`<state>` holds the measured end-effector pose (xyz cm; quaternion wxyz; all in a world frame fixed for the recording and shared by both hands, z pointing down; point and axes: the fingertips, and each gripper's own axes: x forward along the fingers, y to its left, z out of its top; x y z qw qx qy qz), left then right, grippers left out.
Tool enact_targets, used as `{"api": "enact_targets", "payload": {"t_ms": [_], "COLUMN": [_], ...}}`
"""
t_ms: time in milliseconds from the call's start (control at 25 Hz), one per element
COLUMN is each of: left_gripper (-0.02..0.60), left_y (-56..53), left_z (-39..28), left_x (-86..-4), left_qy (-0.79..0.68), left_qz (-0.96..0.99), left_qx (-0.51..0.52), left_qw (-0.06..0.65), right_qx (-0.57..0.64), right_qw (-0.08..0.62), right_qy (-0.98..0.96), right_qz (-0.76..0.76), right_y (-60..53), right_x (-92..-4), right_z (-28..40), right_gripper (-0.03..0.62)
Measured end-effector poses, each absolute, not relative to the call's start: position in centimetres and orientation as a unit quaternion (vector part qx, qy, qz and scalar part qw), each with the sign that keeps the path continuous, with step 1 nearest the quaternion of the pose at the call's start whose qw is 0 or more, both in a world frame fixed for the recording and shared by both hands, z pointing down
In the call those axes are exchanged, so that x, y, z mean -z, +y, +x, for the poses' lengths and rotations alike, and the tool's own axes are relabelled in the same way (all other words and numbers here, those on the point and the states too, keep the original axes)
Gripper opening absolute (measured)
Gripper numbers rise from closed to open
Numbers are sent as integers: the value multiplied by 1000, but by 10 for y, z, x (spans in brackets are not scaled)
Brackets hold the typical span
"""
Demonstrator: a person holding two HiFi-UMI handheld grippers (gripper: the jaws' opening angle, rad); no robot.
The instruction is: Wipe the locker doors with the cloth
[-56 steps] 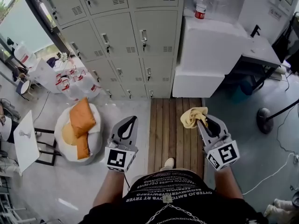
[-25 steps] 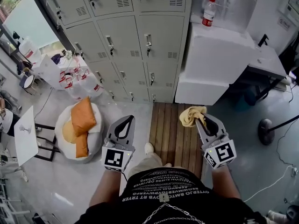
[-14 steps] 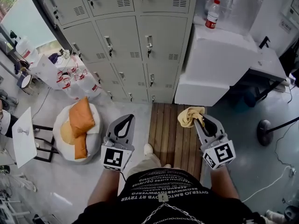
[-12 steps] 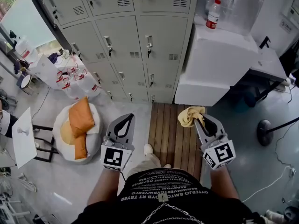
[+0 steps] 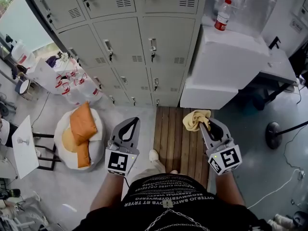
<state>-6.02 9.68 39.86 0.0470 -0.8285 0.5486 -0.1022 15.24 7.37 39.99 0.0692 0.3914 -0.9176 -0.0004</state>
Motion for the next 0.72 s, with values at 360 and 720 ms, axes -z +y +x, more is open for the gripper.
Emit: {"api": "enact_targets", "payload": {"t_ms": [360,720], "left_gripper": [5,5], "left_y": [53,7], "left_z": [-74,-83], "left_x": [-404,-403], "left_qy": [538,523], "left_qz": [-836,-846], "left_qx": [100,92], "left_qw": [40,41], "right_qx": [-4,-9], "right_qw": [76,79], "right_qy": [-917,-913], "right_qz": [391,399], "right_y": [37,4], "right_x": [-405,-407], "right_z": [130,113], "right_gripper": [55,55]}}
